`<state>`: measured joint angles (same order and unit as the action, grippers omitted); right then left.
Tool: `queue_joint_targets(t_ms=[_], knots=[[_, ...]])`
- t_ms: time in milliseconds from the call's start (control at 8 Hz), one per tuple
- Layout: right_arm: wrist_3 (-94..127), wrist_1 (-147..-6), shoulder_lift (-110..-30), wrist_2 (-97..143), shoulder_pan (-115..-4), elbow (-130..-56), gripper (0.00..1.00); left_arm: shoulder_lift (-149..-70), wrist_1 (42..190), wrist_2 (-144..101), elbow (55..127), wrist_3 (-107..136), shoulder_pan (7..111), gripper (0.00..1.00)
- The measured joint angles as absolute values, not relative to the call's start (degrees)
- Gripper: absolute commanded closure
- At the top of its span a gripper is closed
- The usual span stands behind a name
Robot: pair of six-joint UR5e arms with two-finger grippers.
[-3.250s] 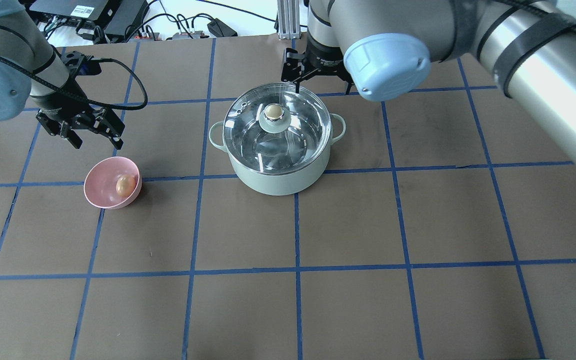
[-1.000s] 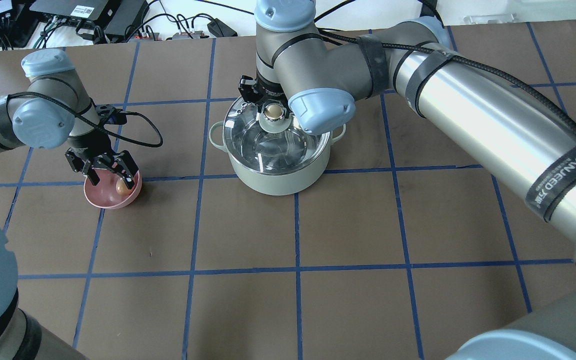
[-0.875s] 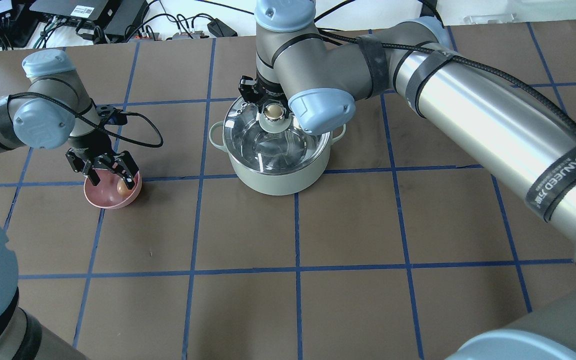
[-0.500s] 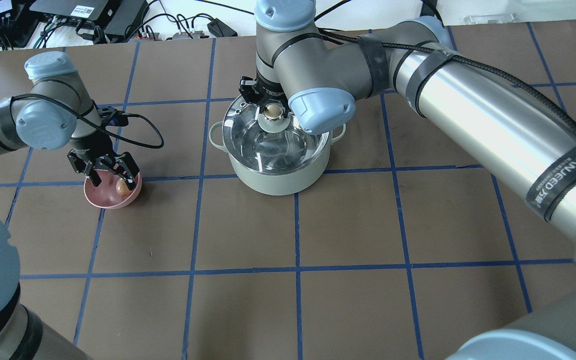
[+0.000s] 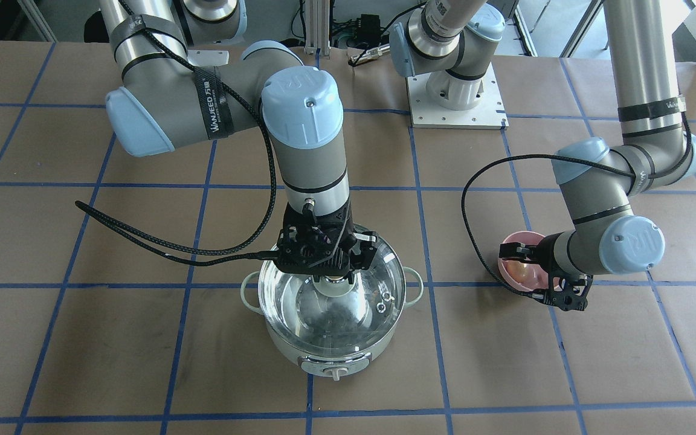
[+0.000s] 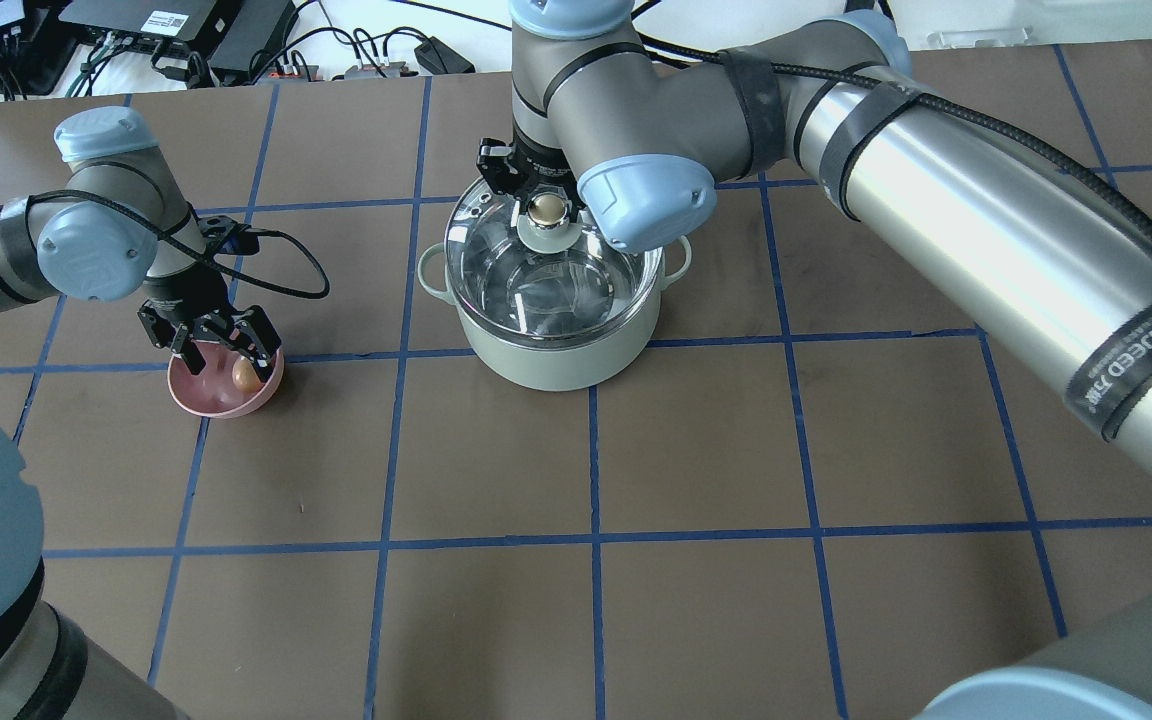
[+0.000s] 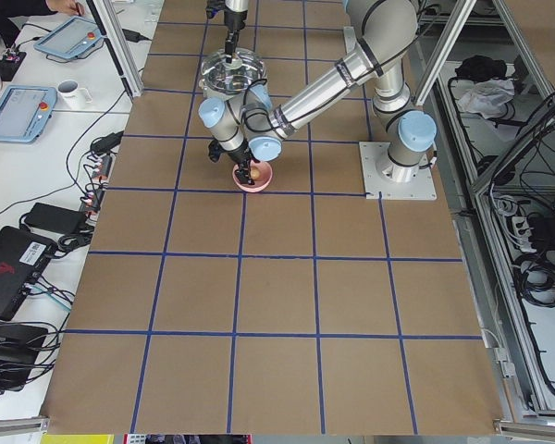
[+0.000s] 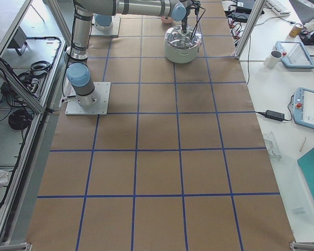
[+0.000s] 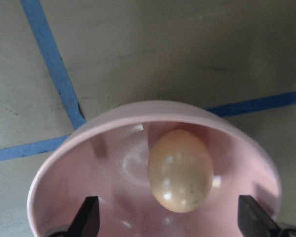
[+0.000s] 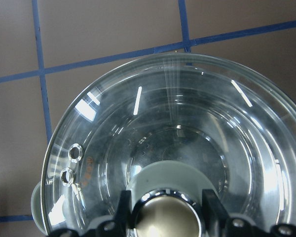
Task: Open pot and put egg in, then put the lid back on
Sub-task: 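Lift the glass lid off the pot with the right gripper and move it away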
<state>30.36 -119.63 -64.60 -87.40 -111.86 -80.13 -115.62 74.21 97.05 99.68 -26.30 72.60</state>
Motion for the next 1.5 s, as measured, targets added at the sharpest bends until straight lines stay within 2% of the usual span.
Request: queue_joint_targets(t_ms=[500, 1000, 1125, 1250, 1500], knots=[[19.65, -108.78, -69.58, -87.79, -104.62, -78.50, 0.96, -116.59, 72.73, 97.08, 99.67, -26.40, 72.60, 0.11], [9.21, -101.36, -74.19, -88.91, -94.27, -79.13, 0.99, -116.71, 72.44, 97.18, 99.74, -26.66, 72.60, 0.10], [7.31, -100.66, -74.71, -88.85, -92.12, -79.55, 1.00, -116.71, 72.43, 97.16, 99.75, -26.75, 72.60, 0.15], [3.99, -100.36, -75.06, -88.72, -90.32, -80.14, 1.00, -116.72, 72.43, 97.13, 99.75, -26.78, 72.60, 0.25], [-0.60, -99.79, -75.77, -88.29, -87.03, -81.27, 1.00, -116.72, 72.42, 96.75, 99.76, -26.80, 72.60, 0.31]])
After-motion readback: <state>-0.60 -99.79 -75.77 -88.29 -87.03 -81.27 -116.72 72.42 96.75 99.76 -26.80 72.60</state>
